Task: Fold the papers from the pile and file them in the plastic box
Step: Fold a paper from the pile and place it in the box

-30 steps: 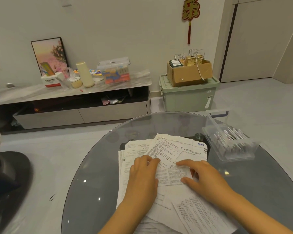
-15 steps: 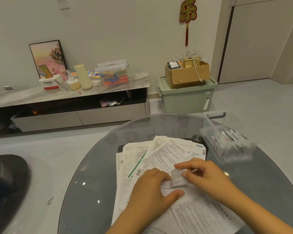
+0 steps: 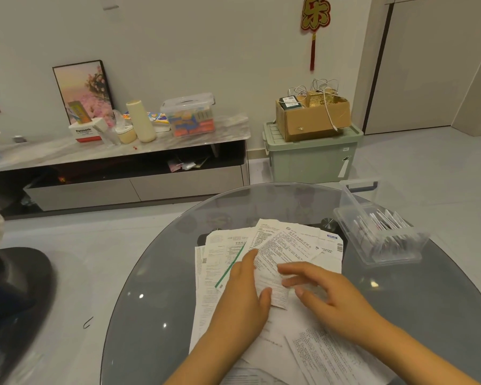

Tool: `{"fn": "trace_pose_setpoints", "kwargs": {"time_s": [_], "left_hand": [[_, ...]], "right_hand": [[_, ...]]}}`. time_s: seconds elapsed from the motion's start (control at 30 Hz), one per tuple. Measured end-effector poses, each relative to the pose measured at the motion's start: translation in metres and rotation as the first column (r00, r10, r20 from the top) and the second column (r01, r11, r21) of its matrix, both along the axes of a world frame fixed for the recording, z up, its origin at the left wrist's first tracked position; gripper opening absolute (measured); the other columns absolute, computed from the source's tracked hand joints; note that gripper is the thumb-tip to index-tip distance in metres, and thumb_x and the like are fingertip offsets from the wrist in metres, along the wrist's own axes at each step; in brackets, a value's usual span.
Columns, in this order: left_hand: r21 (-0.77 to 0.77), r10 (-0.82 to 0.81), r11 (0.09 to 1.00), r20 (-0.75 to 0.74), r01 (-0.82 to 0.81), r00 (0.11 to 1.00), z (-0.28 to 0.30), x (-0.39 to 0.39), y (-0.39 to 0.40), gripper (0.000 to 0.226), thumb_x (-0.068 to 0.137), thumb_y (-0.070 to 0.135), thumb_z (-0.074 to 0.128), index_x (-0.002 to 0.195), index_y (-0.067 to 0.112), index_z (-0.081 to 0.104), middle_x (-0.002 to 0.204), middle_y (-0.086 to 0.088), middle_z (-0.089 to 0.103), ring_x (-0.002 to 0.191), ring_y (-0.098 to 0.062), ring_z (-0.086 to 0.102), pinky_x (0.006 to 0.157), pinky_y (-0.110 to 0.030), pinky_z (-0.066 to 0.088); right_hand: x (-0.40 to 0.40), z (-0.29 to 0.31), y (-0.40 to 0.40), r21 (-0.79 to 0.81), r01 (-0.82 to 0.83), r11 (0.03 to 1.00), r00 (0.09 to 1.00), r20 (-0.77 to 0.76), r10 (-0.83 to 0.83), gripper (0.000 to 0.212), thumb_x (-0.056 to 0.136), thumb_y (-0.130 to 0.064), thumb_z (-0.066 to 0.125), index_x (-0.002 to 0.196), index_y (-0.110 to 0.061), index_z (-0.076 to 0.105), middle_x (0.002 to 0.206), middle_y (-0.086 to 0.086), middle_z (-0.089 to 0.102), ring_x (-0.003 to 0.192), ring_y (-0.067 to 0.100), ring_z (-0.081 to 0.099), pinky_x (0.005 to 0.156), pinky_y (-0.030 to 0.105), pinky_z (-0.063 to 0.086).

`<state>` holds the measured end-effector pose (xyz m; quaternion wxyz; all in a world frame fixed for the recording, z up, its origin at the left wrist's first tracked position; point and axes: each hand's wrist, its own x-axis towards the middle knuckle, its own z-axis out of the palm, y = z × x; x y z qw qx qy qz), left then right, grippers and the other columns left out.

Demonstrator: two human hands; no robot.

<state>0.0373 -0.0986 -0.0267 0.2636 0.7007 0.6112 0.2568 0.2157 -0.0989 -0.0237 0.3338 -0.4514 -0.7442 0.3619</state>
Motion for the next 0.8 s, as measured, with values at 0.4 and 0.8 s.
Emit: {"fn": "trace_pose_setpoints", "kwargs": {"time_s": [0.4,0.8], "left_hand": [[0.034,-0.185,0.976,-0.375,0.213,0.908,-0.004,-0.015,0.011,0.046,0.087,0.035,0.062,0.131,0.029,0.05,0.14,0.016,0.03,0.133,-0.008,0.02,0.107,-0.022,0.015],[0.098,-0.3,0.912,-0.502,0.398,0.811,0.003,-0.02,0.01,0.037,0.094,0.042,0.048,0.128,0.028,0.051,0.124,0.01,0.051,0.116,-0.011,0.043,0.09,-0.023,0.035]], "right_hand": [[0.0,-0.028,0.012,0.197,-0.17,0.966,0.893,0.446,0.066,0.042,0.079,-0.059,0.041,0.11,-0.039,0.062,0.107,-0.03,0.058,0.108,-0.016,0.041,0.108,0.013,0.007],[-0.006,-0.031,0.015,0.47,-0.107,0.876,0.87,0.471,-0.146,0.027,0.081,-0.034,0.046,0.065,-0.027,0.067,0.059,-0.015,0.061,0.058,0.004,0.054,0.065,0.024,0.052]]}}
